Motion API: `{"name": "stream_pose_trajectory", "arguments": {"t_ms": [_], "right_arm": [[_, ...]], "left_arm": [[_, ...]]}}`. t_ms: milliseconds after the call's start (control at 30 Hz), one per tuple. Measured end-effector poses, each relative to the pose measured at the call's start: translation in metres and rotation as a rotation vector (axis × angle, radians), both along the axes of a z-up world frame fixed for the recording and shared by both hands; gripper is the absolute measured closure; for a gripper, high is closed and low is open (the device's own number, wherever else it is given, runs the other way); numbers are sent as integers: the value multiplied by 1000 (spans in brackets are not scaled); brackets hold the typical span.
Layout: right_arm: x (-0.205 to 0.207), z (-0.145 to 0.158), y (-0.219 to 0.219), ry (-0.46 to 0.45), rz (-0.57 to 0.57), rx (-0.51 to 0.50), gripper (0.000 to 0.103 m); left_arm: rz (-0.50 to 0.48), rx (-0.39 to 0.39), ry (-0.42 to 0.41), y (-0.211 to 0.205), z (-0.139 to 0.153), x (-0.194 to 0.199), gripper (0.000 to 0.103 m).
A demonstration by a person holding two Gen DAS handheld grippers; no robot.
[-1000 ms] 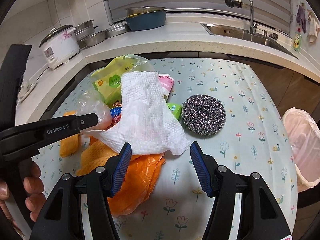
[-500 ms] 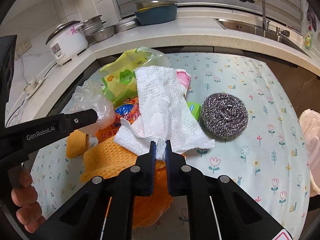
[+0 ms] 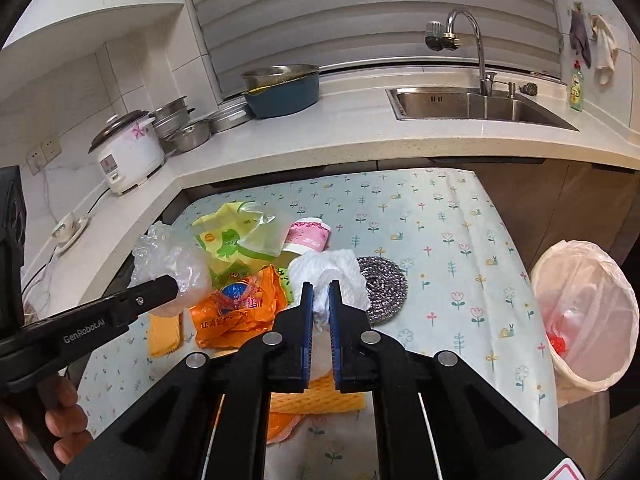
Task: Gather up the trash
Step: 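Grasp the clear plastic bag with the left tool while the right tool grasps white paper towel, then move both held items over the trash bin and release them inside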
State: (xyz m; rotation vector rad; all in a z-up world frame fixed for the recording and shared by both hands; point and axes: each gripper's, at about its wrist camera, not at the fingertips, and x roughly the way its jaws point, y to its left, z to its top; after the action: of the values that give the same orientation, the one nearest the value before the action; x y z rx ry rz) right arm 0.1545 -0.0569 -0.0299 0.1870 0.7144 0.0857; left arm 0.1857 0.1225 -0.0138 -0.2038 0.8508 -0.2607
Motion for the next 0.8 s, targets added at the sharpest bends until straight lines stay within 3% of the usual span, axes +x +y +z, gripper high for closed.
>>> {"name": "stream_pose_trajectory", "arguments": {"t_ms": [200,800], "right_arm": [[-21,0,-24,-10,-55,8,98],[-64,47,-125,-140,-233,-5,99]], "left_arm": [[-48,16,-10,-23,4,-17,93],[-221,38,-52,-117,23,-39,93]]}}
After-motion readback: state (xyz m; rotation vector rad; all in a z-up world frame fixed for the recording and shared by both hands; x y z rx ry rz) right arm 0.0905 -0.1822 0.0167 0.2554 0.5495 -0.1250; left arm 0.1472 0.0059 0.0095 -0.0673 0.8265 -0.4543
